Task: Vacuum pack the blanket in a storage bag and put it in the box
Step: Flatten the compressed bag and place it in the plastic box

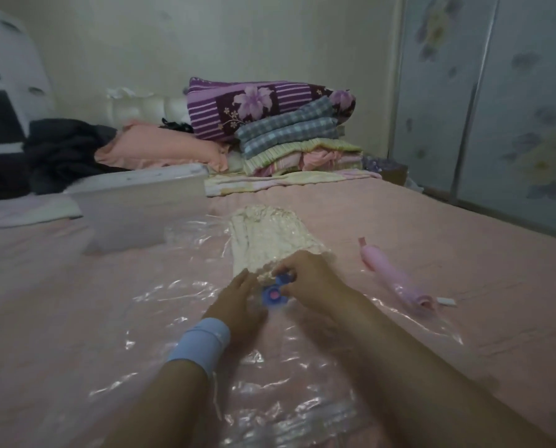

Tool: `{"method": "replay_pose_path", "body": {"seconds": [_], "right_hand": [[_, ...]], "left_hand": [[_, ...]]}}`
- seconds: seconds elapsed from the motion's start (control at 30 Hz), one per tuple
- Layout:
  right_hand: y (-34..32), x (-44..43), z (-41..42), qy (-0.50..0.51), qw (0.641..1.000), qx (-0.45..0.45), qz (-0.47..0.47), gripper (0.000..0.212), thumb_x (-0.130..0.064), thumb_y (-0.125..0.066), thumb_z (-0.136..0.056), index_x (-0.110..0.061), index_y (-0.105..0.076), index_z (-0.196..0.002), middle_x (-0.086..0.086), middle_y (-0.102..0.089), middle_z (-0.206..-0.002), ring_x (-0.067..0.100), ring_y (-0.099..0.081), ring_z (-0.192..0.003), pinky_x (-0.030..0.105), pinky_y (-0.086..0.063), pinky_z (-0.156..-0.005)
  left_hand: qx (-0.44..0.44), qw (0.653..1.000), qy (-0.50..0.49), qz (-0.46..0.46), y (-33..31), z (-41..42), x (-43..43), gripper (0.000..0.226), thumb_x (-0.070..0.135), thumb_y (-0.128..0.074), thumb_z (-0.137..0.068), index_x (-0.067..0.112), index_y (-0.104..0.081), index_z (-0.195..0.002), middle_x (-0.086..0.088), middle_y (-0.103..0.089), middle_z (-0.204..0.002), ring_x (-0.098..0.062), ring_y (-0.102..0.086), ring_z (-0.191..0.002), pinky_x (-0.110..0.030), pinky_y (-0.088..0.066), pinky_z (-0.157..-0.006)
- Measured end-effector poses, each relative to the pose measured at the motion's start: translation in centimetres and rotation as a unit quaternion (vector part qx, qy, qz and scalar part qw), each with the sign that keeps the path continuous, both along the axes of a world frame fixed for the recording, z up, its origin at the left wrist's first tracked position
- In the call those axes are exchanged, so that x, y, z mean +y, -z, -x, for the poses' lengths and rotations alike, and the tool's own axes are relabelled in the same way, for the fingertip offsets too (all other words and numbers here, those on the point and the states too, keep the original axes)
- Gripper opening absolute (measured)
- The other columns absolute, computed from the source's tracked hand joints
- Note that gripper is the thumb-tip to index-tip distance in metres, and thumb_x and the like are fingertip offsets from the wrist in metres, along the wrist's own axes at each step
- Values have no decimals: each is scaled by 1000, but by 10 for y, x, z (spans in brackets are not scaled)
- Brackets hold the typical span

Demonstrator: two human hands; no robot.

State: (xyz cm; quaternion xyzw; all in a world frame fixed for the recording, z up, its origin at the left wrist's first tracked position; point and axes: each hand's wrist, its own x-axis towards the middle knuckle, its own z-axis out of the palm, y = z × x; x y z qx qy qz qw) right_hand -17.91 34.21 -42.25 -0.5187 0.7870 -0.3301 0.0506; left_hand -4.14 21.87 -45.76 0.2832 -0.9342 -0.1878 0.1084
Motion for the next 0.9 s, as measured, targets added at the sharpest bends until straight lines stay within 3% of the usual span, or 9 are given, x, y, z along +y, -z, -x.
{"method": "replay_pose_path", "body": {"seconds": [0.1, 0.23, 0.3, 0.4, 0.5, 0.57, 0.63, 0.73, 0.9], "right_hand": [[11, -18, -10, 3, 999, 25, -19, 38, -9, -81, -74, -13, -74, -111, 6, -69, -108, 17, -62, -97, 25, -44, -80], [32, -32, -13, 50, 995, 72, -38, 18, -19, -77, -72, -16, -72, -89, 4, -68, -91, 23, -64, -90, 30, -46, -72], [37, -37, -14, 57, 993, 96, -46, 22, -24, -76, -74, -17, -73, -95, 4, -69, -95, 22, -63, -91, 31, -47, -74], [40, -45, -15, 69, 988, 128, -59, 23, -20, -75, -74, -19, -71, -96, 5, -62, -96, 24, -60, -90, 28, -37, -68], [44, -47, -9, 68, 988, 124, -56, 25, -13, -76, -68, -24, -73, -91, -1, -57, -87, 24, -62, -86, 26, -35, -65], [46, -45, -6, 58, 990, 121, -52, 26, -11, -72, -68, -27, -74, -88, -5, -60, -84, 20, -63, -83, 27, -39, -65], [49, -47, -2, 43, 989, 131, -52, 31, -10, -69, -68, -31, -73, -89, -5, -64, -84, 18, -64, -80, 28, -47, -68], [50, -48, 3, 16, 986, 152, -69, 35, -12, -66, -68, -31, -72, -97, -2, -63, -85, 22, -62, -79, 35, -54, -74], [46, -45, 1, -7, 979, 195, -56, 33, -13, -71, -76, -31, -74, -104, -1, -61, -86, 22, -59, -80, 34, -50, -74]], "left_hand": [[-8, 998, -19, -58, 1, -3, -9, 97, 38, -72, -79, 27, -12, -154, 1, -4, -162, -21, -19, -147, -33, -24, -115], [-31, 997, -29, -72, 5, -1, -19, 111, 48, -76, -69, 28, -8, -155, 2, -8, -162, -22, -22, -147, -37, -27, -117], [-17, 998, -27, -59, 6, -1, -19, 111, 47, -77, -67, 27, -11, -154, 0, -16, -159, -23, -30, -142, -37, -32, -113], [-17, 999, -24, -38, 5, 1, -21, 116, 50, -80, -64, 31, -8, -153, -1, -22, -154, -28, -36, -137, -42, -39, -107], [-36, 999, -15, 17, 1, 5, -28, 121, 55, -82, -62, 40, -3, -152, 2, -8, -159, -28, -18, -144, -47, -34, -111], [-31, 999, 12, 43, -1, 9, -31, 120, 54, -82, -62, 38, -5, -153, 3, 1, -161, -25, -6, -148, -44, -24, -117], [-26, 998, 42, 30, -1, 15, -33, 120, 49, -84, -63, 33, -6, -154, 2, 1, -162, -23, -3, -148, -40, -19, -119], [-10, 998, 62, -8, -1, 19, -35, 121, 41, -87, -63, 27, -9, -154, -1, -11, -161, -25, -14, -146, -41, -26, -117], [5, 998, 64, -18, 3, 18, -41, 122, 42, -88, -61, 29, -10, -154, 1, -11, -161, -25, -16, -146, -41, -27, -117]]}}
